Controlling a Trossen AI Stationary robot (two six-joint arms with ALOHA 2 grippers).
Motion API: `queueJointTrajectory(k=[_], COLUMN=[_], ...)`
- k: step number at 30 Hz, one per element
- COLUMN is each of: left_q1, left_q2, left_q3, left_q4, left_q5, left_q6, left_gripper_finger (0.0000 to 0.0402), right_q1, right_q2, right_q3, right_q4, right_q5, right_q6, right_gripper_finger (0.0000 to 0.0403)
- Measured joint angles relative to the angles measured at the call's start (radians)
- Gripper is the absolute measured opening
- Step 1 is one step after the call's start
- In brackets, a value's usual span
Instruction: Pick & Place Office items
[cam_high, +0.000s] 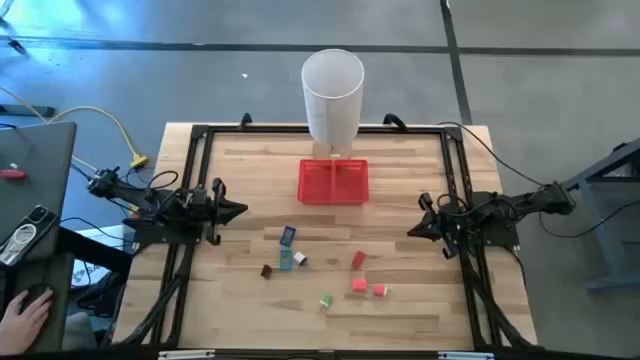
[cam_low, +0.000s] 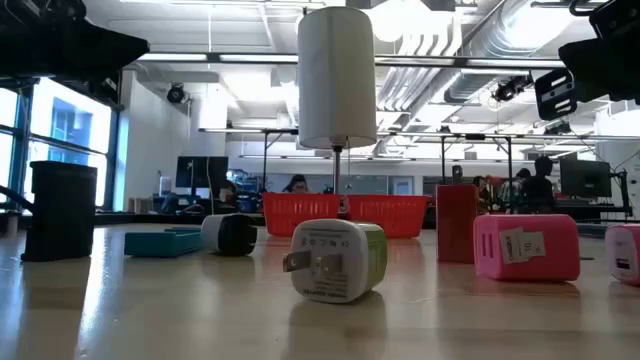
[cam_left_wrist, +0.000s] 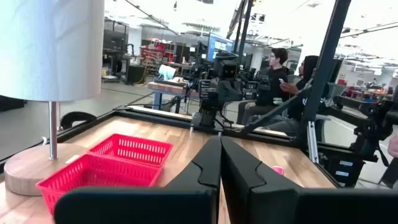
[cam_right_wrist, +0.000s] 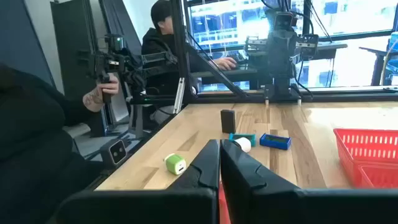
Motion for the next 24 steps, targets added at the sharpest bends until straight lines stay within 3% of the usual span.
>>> queueJointTrajectory(k=[24], left_q1=[0.000], left_q2=[0.000], left_q3=[0.000], left_q4=[0.000], left_q5=[-0.002], left_q6=[0.000], left_gripper_finger=[0.0001], right_q1=[0.000], right_q2=[0.073], right_q3=[0.000], right_q4=[-0.002], right_q5=[0.000], right_q6=[0.000], right_gripper_finger=[0.0002])
